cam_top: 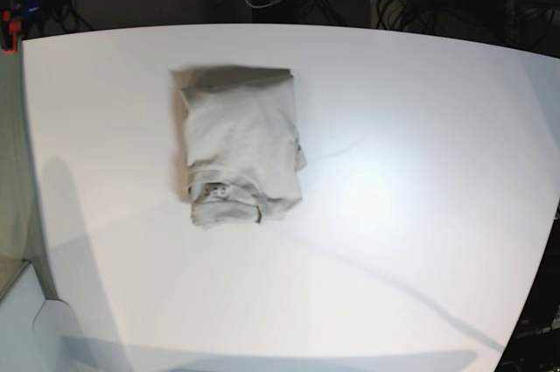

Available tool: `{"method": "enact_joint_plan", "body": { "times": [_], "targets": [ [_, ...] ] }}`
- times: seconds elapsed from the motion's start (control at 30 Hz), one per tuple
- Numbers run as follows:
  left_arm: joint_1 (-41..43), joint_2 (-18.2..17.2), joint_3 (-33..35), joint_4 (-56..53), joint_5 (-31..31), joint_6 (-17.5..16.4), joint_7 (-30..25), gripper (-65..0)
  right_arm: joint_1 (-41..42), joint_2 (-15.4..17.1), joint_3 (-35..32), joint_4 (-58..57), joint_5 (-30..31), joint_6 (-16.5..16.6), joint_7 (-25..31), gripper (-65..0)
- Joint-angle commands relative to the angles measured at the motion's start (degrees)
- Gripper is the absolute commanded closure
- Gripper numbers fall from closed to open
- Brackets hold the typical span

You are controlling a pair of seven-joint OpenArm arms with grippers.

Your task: Layout the t-shirt on the table in an organized manner, then fold the t-shirt properly

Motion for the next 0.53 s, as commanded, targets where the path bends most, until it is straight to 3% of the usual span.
{"method": "enact_joint_plan", "body": {
  "times": [0.0,0.5],
  "targets": [
    [-0.06,-0.11,0.1,0.09,0.05,0.68,-0.42,-0.2,-0.38,-0.16,-0.79,-0.95,0.05,-1.61,0.26,-0.3],
    [-0.06,-0.11,0.37,-0.08,0.58,0.77,-0.42,-0.3,0.94,0.28,-4.48,-1.82,0.05,-2.58,-0.01,-0.3]
  ]
}}
